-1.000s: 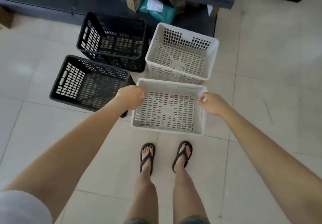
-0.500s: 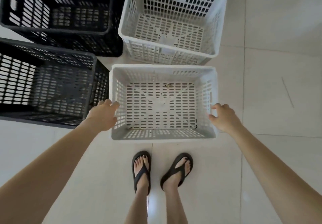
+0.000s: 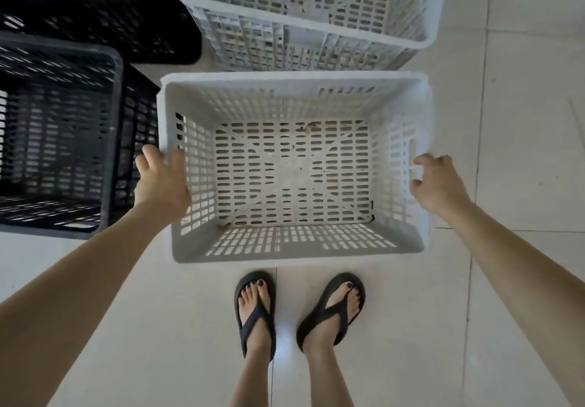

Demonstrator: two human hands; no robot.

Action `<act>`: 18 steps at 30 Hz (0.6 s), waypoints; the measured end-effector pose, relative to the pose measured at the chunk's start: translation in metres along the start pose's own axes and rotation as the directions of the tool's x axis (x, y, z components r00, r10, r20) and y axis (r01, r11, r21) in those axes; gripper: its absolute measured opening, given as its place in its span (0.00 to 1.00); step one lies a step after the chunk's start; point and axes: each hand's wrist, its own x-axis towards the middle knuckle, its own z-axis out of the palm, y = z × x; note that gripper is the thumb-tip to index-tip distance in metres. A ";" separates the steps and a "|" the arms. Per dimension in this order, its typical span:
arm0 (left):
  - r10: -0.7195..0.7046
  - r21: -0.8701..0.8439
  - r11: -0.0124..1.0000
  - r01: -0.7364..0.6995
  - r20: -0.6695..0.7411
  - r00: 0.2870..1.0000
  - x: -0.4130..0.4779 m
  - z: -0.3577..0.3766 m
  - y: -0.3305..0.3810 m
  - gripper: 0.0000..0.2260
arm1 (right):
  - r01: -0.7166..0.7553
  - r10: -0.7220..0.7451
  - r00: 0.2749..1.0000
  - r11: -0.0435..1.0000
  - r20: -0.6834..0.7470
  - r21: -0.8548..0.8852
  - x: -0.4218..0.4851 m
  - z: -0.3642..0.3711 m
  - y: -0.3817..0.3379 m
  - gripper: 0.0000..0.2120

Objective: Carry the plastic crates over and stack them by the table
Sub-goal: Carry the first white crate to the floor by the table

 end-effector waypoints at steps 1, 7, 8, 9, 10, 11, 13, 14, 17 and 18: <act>-0.014 -0.031 0.999 0.015 0.020 1.000 0.004 0.001 0.000 0.24 | 0.001 -0.001 1.000 1.000 0.013 0.014 0.003 0.001 0.002 0.22; -0.066 -0.081 0.994 0.078 0.136 0.988 0.011 -0.012 0.004 0.22 | 0.042 -0.042 0.999 0.999 -0.010 0.006 0.006 0.000 0.016 0.24; -0.054 -0.076 0.995 0.065 0.135 0.989 0.007 -0.015 0.007 0.22 | 0.037 -0.037 0.999 0.999 -0.003 0.015 0.003 -0.002 0.020 0.24; -0.039 -0.069 0.996 0.048 0.128 0.991 0.002 -0.018 0.010 0.22 | 0.030 -0.030 1.000 0.999 0.000 0.021 0.000 -0.005 0.025 0.24; -0.028 -0.053 0.998 0.035 0.123 0.992 -0.004 -0.023 0.013 0.22 | 0.025 -0.025 1.000 0.999 0.002 0.024 -0.005 -0.009 0.031 0.24; -0.025 -0.041 0.999 0.030 0.123 0.992 -0.010 -0.029 0.016 0.22 | 0.019 -0.019 1.000 0.999 0.006 0.026 -0.011 -0.014 0.037 0.24; -0.020 -0.060 0.998 0.028 0.143 0.990 -0.023 -0.046 0.024 0.20 | 0.004 -0.005 1.000 0.999 0.019 0.037 -0.025 -0.028 0.050 0.24; -0.009 -0.071 0.997 0.020 0.156 0.988 -0.029 -0.056 0.029 0.20 | -0.002 0.001 1.000 0.999 0.028 0.044 -0.032 -0.037 0.057 0.24; 0.058 -0.081 0.996 -0.044 0.182 0.982 -0.049 -0.094 0.049 0.17 | -0.019 0.015 0.999 0.998 0.053 0.065 -0.053 -0.072 0.079 0.24; 0.081 -0.079 0.995 -0.067 0.191 0.978 -0.056 -0.109 0.057 0.16 | -0.027 0.023 0.998 0.997 0.059 0.070 -0.060 -0.086 0.086 0.24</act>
